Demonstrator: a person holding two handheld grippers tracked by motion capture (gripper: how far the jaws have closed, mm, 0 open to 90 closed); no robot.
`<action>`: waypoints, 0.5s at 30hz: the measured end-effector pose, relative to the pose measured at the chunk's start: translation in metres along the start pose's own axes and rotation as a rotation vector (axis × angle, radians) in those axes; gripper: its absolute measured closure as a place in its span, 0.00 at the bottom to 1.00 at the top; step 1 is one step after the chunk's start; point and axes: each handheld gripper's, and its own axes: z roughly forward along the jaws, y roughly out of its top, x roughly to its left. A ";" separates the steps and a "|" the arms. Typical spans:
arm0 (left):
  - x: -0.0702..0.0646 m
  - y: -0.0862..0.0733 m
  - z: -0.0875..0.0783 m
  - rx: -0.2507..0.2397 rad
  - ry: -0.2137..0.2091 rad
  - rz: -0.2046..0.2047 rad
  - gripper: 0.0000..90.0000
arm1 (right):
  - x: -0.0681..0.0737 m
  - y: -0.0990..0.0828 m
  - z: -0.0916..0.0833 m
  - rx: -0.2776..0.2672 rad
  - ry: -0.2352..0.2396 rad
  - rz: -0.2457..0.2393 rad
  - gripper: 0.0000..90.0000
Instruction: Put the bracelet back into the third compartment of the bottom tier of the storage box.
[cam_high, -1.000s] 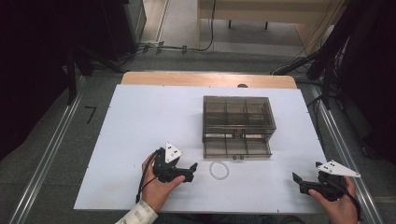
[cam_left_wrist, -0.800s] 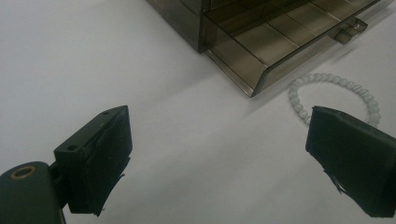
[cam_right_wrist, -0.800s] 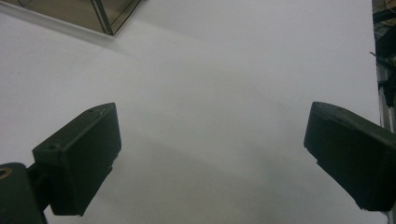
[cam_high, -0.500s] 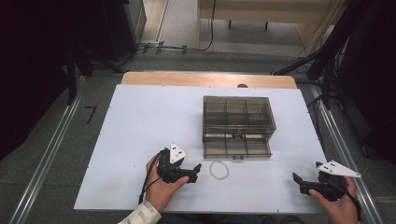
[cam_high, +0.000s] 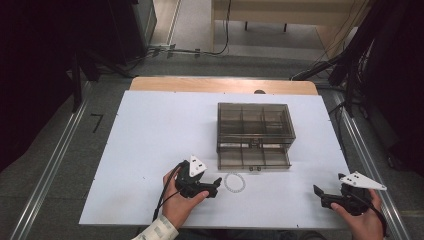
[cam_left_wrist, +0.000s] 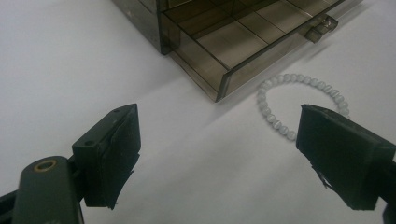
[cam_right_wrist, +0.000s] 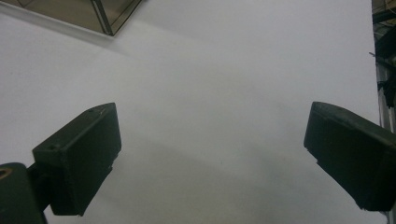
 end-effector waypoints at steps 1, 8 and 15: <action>-0.001 0.000 0.001 0.000 -0.003 -0.001 0.16 | 0.000 0.000 0.000 0.000 0.000 -0.001 0.03; -0.008 0.002 0.005 0.005 -0.015 0.000 0.19 | 0.000 0.000 0.000 -0.001 0.003 0.001 0.03; -0.019 0.001 0.010 0.025 -0.005 0.022 0.28 | 0.000 0.000 0.000 -0.003 0.002 0.003 0.03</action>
